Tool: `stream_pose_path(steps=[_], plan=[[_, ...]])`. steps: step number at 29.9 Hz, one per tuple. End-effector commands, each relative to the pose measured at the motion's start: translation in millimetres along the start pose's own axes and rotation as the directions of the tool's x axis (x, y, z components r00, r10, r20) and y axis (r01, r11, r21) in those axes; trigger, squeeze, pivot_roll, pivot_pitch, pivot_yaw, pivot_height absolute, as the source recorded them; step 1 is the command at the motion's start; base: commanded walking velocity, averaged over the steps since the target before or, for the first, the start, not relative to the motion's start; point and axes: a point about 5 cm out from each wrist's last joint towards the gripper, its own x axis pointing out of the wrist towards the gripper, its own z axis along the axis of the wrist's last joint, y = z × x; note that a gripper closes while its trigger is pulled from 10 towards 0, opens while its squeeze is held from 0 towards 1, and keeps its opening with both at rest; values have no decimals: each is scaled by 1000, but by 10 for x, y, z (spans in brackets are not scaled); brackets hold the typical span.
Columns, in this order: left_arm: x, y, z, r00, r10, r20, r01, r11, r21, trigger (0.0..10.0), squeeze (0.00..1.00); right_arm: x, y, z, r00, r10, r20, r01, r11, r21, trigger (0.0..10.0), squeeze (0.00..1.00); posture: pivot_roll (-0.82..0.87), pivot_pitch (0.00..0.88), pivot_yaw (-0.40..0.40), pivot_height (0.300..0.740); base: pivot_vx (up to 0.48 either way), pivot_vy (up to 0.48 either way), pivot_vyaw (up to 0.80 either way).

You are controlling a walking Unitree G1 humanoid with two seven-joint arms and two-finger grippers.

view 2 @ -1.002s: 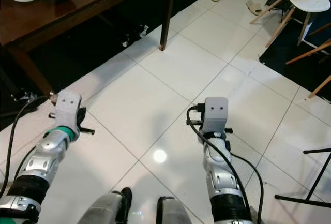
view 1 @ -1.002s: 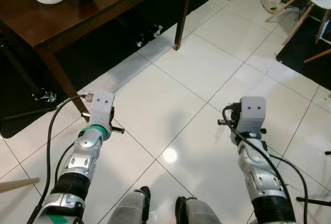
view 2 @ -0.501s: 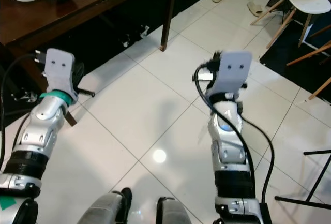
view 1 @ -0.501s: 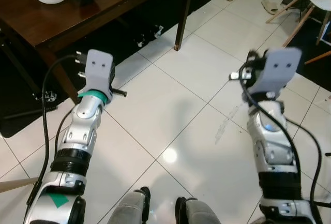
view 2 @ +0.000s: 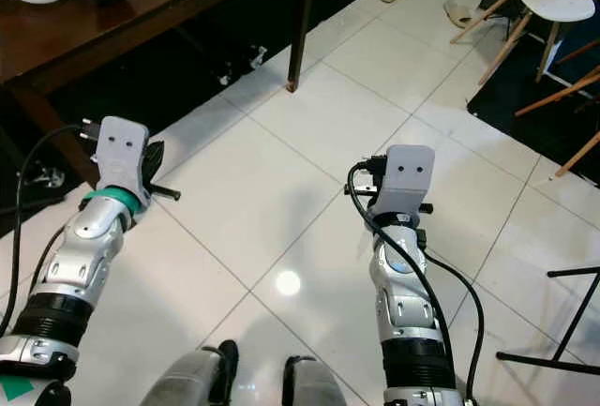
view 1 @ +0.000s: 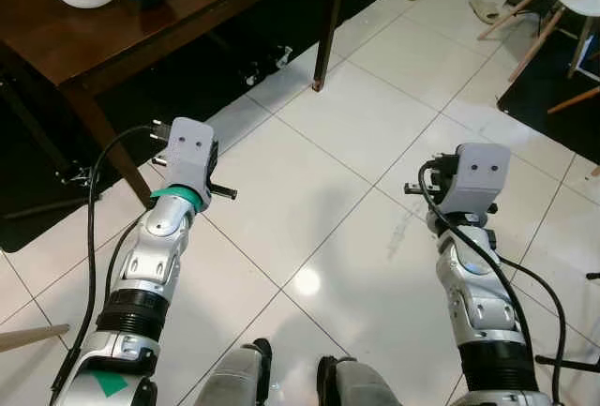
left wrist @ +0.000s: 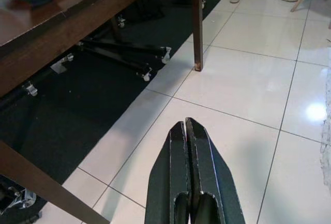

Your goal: Setting the table

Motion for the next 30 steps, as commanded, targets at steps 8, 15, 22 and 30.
stream_pose_path(steps=[8, 15, 22, 30], plan=[[-18, -58, -40, 1000, -17, -1, 17, 1000, 17, 10000, 0, -4, -17, -28, 1000, -16, -10, 16, 1000, 11, 10000, 0, 67, 103, 38, 740, 386, 0, 0], [-8, -89, -23, 1000, -30, 5, 30, 999, 20, 10000, 0, 7, -16, -27, 1000, -16, -11, 17, 1000, 10, 10000, 0, 67, 103, 42, 740, 480, 0, 0], [-4, -94, -21, 999, -32, 7, 31, 999, 21, 10000, 0, 8, -18, -30, 1000, -16, -11, 16, 1000, 7, 10000, 0, 67, 104, 42, 740, 453, 0, 0], [-3, -101, -19, 999, -30, 9, 30, 999, 21, 10000, 0, 8, -19, -35, 1000, -15, -13, 15, 1000, 5, 10000, 0, 67, 103, 41, 740, 455, 0, 0]])
